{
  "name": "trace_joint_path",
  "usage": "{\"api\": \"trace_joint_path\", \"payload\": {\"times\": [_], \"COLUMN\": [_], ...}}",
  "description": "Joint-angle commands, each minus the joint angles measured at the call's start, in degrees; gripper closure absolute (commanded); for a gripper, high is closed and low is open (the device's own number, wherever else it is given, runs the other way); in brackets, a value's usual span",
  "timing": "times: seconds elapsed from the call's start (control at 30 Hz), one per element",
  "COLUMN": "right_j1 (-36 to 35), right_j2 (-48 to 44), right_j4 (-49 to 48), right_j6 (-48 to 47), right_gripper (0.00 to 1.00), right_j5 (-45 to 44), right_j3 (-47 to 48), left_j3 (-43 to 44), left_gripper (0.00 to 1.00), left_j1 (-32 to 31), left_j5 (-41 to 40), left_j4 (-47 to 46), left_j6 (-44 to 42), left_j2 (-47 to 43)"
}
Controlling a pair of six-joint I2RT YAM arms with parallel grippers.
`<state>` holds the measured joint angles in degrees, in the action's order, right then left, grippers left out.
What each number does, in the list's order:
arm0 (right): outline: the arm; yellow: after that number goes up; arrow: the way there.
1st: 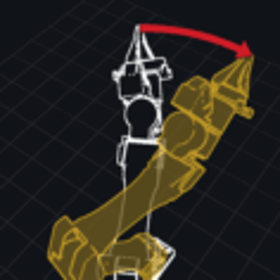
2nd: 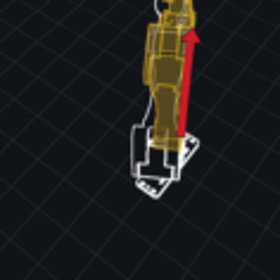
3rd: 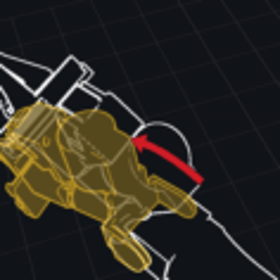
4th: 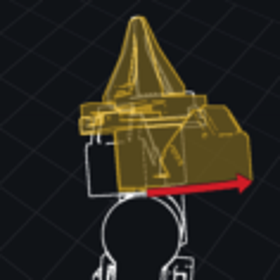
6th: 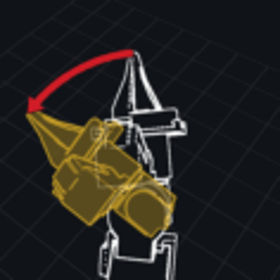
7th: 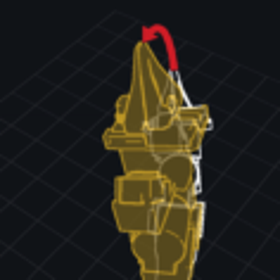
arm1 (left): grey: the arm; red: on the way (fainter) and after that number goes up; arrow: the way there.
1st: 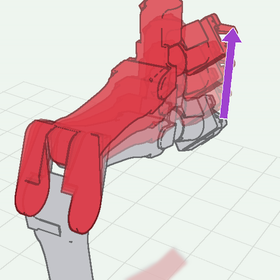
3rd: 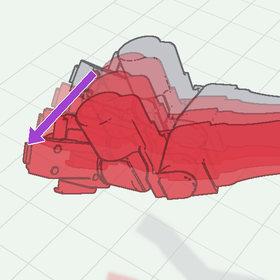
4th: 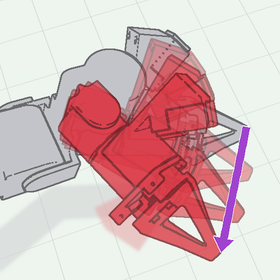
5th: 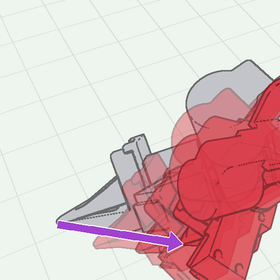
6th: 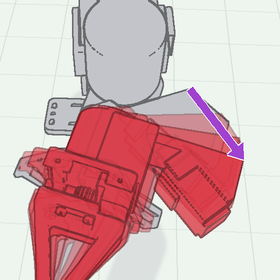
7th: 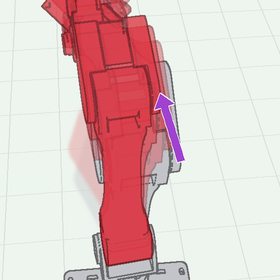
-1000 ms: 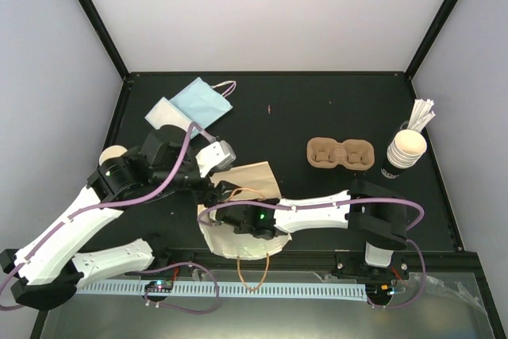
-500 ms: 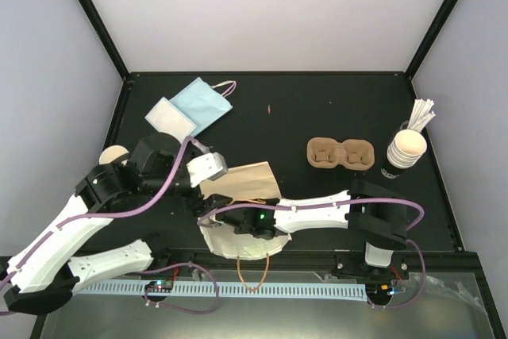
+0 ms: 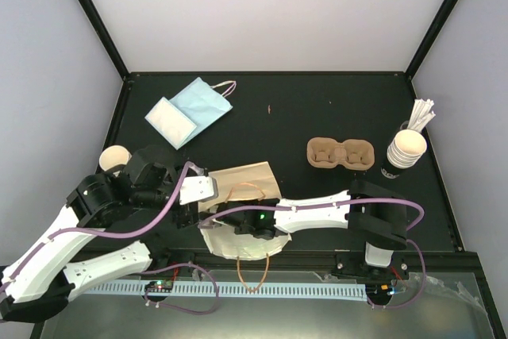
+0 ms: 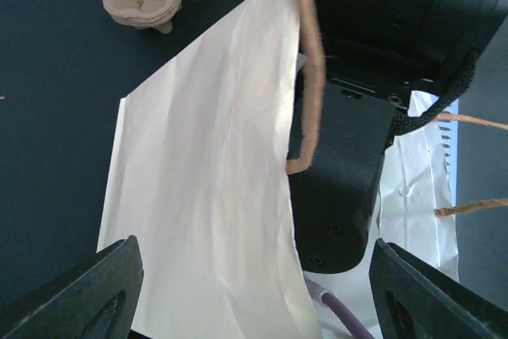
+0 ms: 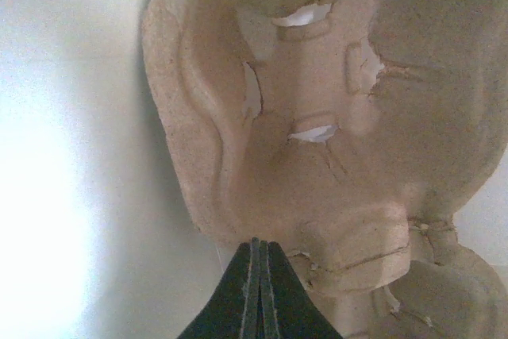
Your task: Pack the takeout coffee
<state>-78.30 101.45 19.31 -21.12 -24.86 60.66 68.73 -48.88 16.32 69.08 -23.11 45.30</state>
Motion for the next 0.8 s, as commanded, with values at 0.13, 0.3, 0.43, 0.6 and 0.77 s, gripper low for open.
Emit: {"api": "trace_joint_path", "payload": {"times": [0.13,0.3,0.43,0.6,0.77], "right_j1": [0.3,0.26,0.26,0.26,0.23], "right_j2": [0.0,-0.11,-0.24,-0.35,-0.95], "right_j4": [-0.79,-0.77,-0.59,-0.7,-1.8], "right_j6": [-0.41,-0.39,-0.34,-0.41,-1.3], "right_gripper": [0.99,0.99,0.99,0.99,0.99], "right_j5": [0.8,0.86,0.73,0.54,0.45], "right_j3": [-0.34,-0.32,-0.42,-0.45,-1.17], "left_j3": [-1.69,-1.37,-0.13,0.05,0.06], "left_gripper": [0.25,0.44,0.63,0.79,0.93], "left_j1": [-0.45,-0.42,-0.42,-0.44,-0.51], "left_j5": [8.9,7.35,3.27,0.51,-2.35], "left_j4": [-1.84,-6.04,-7.23,-6.87,-6.59], "left_j6": [-3.41,-2.59,-3.01,-4.27,-4.94], "left_j2": [1.02,3.3,4.39,5.44,5.47]}}
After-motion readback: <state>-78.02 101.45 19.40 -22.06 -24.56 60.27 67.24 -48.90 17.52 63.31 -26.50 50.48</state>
